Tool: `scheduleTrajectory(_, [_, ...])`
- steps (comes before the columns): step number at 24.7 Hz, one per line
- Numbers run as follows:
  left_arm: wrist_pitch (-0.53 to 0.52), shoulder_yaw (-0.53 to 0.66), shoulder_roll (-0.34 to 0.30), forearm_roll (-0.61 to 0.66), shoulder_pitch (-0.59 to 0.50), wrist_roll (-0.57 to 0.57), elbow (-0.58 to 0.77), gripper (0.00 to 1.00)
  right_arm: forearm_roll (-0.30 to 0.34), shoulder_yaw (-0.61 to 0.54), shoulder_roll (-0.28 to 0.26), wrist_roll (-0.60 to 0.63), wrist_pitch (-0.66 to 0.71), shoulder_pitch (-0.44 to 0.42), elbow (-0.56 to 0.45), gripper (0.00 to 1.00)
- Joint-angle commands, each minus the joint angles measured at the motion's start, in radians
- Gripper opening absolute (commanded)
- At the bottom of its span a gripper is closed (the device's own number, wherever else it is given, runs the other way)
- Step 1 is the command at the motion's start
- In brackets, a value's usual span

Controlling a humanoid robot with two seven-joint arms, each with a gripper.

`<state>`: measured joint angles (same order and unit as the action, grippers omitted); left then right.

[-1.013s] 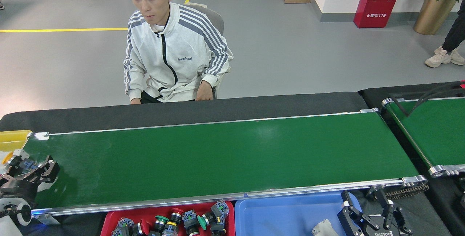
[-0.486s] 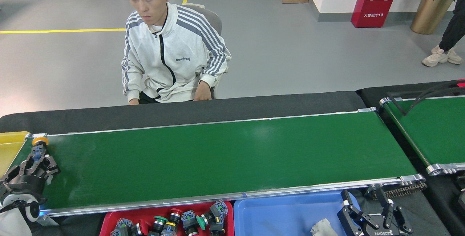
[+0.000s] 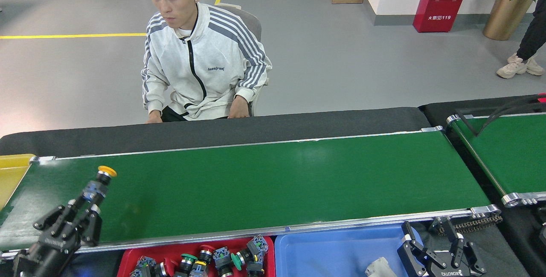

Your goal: Pick switch part from conveyor to tray

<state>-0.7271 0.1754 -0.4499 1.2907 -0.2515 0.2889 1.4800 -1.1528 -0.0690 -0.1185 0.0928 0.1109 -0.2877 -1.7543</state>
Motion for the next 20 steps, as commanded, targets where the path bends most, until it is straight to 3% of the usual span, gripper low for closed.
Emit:
scheduleTrajectory(1, [-0.058, 0.018, -0.004, -0.005, -0.090, 0.001, 0.132, 0.13, -0.001, -0.008, 0.000, 0.007, 0.000, 0.010, -0.014, 0.98])
scheduleTrajectory(5, [-0.058, 0.006, 0.020, 0.001, -0.235, -0.004, 0.290, 0.33, -0.001, -0.009, 0.000, 0.007, 0.000, 0.010, -0.014, 0.98])
scheduleTrajectory(6, [-0.058, -0.002, 0.034, -0.001, -0.256, -0.008, 0.299, 0.51, -0.001, -0.009, -0.001, 0.007, 0.000, 0.009, -0.014, 0.98])
scheduleTrajectory(7, [-0.058, -0.019, 0.056, -0.001, -0.261, -0.010, 0.299, 0.82, -0.002, -0.011, -0.001, 0.007, -0.002, 0.007, -0.014, 0.98])
scheduleTrajectory(8, [-0.058, -0.024, 0.077, 0.001, -0.264, -0.010, 0.299, 0.99, -0.002, -0.012, -0.001, 0.004, -0.004, 0.004, -0.014, 0.98])
scheduleTrajectory(13, [-0.058, -0.007, 0.125, -0.004, -0.279, -0.007, 0.298, 1.00, -0.002, -0.014, -0.009, 0.004, -0.056, 0.001, -0.014, 0.98])
scheduleTrajectory(20, [-0.058, 0.159, 0.157, -0.013, -0.273, -0.004, 0.287, 1.00, -0.004, -0.014, -0.026, 0.001, -0.057, -0.011, -0.014, 0.98])
